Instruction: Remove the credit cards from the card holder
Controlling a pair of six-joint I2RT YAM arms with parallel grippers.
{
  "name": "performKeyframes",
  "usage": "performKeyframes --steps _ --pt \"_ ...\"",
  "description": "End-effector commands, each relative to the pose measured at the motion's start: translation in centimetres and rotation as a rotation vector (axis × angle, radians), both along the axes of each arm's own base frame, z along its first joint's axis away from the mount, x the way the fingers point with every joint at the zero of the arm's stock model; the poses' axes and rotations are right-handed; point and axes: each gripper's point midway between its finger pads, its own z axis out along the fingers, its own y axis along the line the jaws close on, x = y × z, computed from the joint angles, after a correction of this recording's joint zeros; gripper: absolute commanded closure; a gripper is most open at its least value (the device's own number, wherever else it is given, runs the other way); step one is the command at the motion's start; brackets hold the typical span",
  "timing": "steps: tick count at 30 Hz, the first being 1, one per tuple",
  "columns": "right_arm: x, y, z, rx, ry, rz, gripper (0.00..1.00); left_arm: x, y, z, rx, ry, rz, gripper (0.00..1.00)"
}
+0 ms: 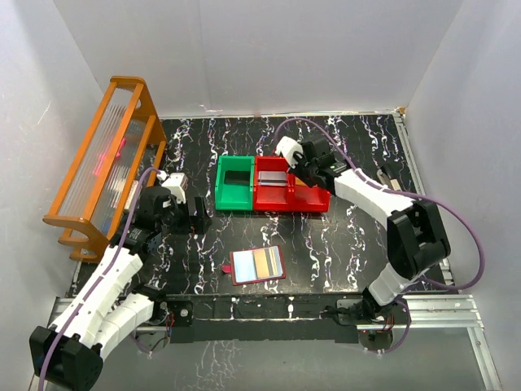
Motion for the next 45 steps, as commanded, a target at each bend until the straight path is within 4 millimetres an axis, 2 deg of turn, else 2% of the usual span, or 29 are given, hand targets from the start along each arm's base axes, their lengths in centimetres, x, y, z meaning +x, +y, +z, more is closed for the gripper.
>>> performKeyframes --steps 1,7,11,16,17,19,23,24,25,29,38,45 --pt "3.2 -2.3 0.8 -0.224 -0.139 0.079 1.00 0.2 -0.3 1.1 -0.014 -0.043 -0.026 0.01" --pt "4.6 -3.2 1.8 -0.219 -0.198 0.096 1.00 0.2 -0.3 1.2 -0.011 -0.049 -0.031 0.01" --pt "4.6 -2.1 0.4 -0.211 -0.156 0.163 1.00 0.2 -0.4 1.3 -0.016 -0.053 -0.040 0.01" --pt "5.2 -0.9 -0.3 -0.165 -0.126 0.191 1.00 0.1 -0.7 1.6 -0.024 -0.058 -0.058 0.01" --pt "5.1 -0.8 -1.8 -0.167 -0.088 0.201 1.00 0.0 -0.7 1.6 -0.024 -0.059 -0.058 0.01" --pt "5.4 -1.4 -2.6 -0.215 -0.099 0.205 1.00 0.0 -0.6 1.8 -0.025 -0.067 -0.058 0.01" --pt "6.6 -2.3 -2.7 -0.250 -0.142 0.159 1.00 0.0 -0.7 2.0 -0.030 -0.085 -0.064 0.01" --pt "6.9 -2.0 -2.6 -0.244 -0.141 0.162 0.97 -0.1 -0.8 2.0 -0.034 -0.086 -0.069 0.01" --pt "7.1 -1.8 -2.6 -0.240 -0.142 0.168 1.00 -0.1 -0.9 2.1 -0.039 -0.087 -0.077 0.01" --pt "7.7 -1.3 -2.9 -0.240 -0.159 0.198 1.00 -0.2 -1.1 2.1 -0.045 -0.082 -0.089 0.01" --pt "7.2 -1.6 -5.8 -0.293 -0.128 0.248 1.00 -0.2 -1.3 2.1 -0.051 -0.085 -0.097 0.01" --pt "5.4 -1.8 -7.2 -0.309 -0.058 0.310 0.87 -0.3 -1.5 1.9 -0.055 -0.076 -0.106 0.01"
